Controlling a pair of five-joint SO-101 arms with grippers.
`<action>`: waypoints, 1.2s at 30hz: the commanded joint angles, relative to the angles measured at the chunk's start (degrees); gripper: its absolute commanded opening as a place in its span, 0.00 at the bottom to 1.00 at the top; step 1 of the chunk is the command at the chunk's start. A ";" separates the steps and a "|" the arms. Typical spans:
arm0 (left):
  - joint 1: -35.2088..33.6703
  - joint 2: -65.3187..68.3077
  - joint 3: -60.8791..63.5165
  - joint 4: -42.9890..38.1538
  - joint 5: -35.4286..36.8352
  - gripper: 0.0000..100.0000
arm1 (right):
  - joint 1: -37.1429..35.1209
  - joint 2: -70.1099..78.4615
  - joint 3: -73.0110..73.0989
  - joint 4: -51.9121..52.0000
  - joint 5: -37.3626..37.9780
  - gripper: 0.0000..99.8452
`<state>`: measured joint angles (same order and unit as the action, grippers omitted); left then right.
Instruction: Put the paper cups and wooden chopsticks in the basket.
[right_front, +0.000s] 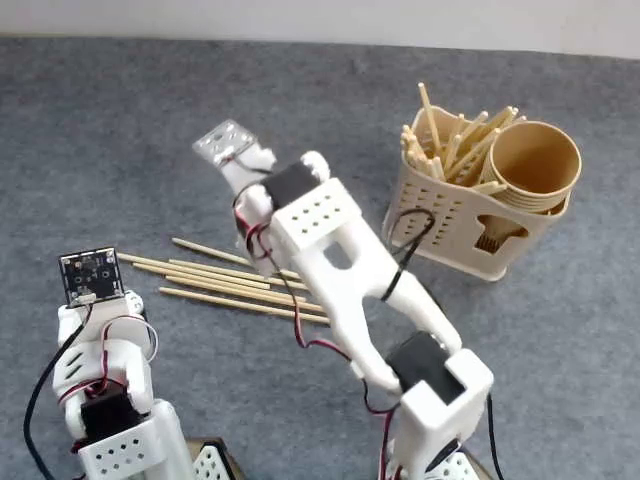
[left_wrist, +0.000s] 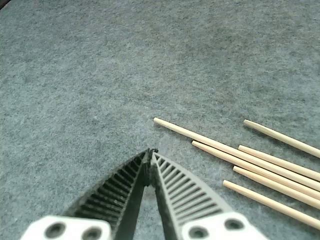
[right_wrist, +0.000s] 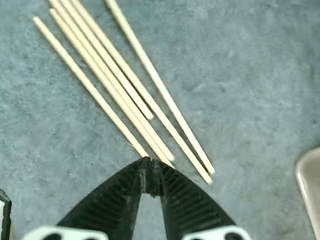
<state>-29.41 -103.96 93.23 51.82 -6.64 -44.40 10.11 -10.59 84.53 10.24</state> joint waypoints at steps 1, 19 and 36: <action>-0.48 -0.13 -0.40 -1.05 -0.35 0.01 | -2.42 -5.05 6.55 -8.40 0.35 0.05; -0.57 -0.13 -0.75 -0.79 -0.35 0.01 | -3.30 -3.30 17.01 -25.54 0.70 0.15; -0.31 -0.13 -0.66 -0.97 -0.35 0.01 | 0.66 12.35 16.40 -31.16 8.26 0.14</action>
<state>-29.41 -103.96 93.23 51.82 -6.64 -45.36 22.15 6.29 54.11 17.63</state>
